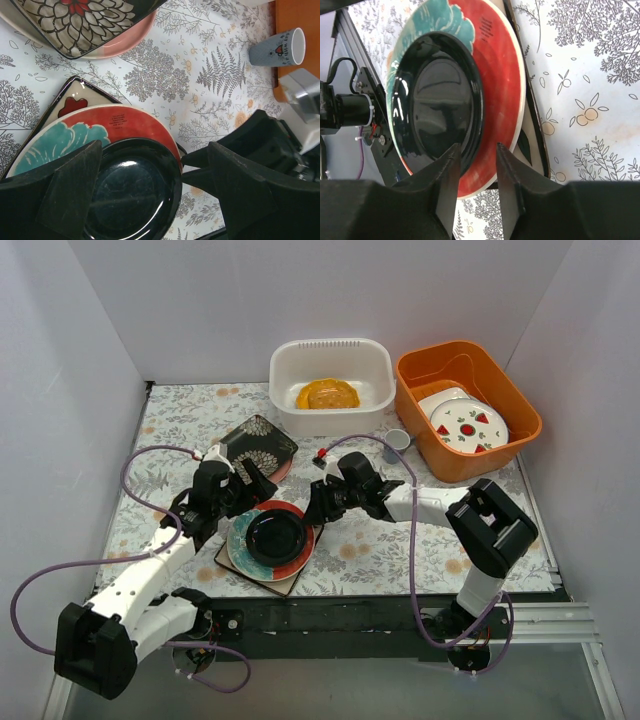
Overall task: Place the plates into the plastic bin on the countertop
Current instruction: Pick up the plate at the center of the board.
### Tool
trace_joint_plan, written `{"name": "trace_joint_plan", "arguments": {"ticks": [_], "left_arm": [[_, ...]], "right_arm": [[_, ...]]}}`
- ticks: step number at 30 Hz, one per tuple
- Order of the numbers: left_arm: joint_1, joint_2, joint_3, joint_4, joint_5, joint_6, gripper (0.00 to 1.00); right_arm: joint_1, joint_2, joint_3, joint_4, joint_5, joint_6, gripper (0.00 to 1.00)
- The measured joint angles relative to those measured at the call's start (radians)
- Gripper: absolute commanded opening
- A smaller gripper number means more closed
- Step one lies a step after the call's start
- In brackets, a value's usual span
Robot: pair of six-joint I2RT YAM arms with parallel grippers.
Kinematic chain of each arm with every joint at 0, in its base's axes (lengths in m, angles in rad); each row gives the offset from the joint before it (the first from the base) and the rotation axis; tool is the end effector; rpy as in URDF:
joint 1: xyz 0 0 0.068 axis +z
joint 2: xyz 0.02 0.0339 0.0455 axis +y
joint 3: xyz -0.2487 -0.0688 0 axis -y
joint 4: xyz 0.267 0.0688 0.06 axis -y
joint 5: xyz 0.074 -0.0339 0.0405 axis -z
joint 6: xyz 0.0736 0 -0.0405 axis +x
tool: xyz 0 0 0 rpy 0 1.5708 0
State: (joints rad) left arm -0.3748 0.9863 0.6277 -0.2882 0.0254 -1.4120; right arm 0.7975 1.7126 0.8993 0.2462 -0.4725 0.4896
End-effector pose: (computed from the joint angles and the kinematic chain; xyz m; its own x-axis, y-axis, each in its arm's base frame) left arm 0.2521 -0.1012 0.1945 -0.4687 -0.8764 -0.1111 -0.4929 0.3638 -0.7904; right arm 0.2554 0.3096 0.1320 -0.7569 -0.1760 -0.6294 -0.6225 0.4872 0.6124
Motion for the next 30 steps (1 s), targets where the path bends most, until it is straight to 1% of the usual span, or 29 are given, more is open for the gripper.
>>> {"name": "trace_joint_plan", "arguments": {"ticks": [6,8,12,19,20,23,24,27,30], "left_arm": [[0.0,-0.074,-0.001,-0.041,-0.002,-0.006,0.86],[0.0,-0.094,-0.001,-0.058,-0.011,-0.008,0.86],[0.0,-0.124,-0.004,-0.084,-0.027,-0.012,0.86],[0.0,-0.134,-0.027,-0.109,-0.033,-0.024,0.86],[0.0,-0.133,-0.031,-0.109,-0.032,-0.025,0.86],[0.0,-0.131,-0.032,-0.116,-0.032,-0.025,0.86],[0.0,-0.13,-0.032,-0.116,-0.032,-0.025,0.86],[0.0,-0.126,-0.032,-0.116,-0.032,-0.025,0.86],[0.0,-0.124,-0.032,-0.119,-0.031,-0.025,0.86]], "right_arm": [[0.005,0.064,0.04,-0.028,-0.009,-0.01,0.34],[0.008,0.071,0.049,-0.032,-0.01,-0.014,0.34],[0.011,0.072,0.053,-0.036,-0.01,-0.021,0.29],[0.011,0.072,0.056,-0.044,-0.011,-0.026,0.31],[0.011,0.072,0.056,-0.044,-0.011,-0.026,0.29],[0.012,0.072,0.056,-0.046,-0.009,-0.027,0.18],[0.012,0.072,0.056,-0.047,-0.007,-0.03,0.12],[0.012,0.072,0.056,-0.054,-0.002,-0.032,0.07],[0.012,0.071,0.054,-0.057,0.003,-0.034,0.04]]}}
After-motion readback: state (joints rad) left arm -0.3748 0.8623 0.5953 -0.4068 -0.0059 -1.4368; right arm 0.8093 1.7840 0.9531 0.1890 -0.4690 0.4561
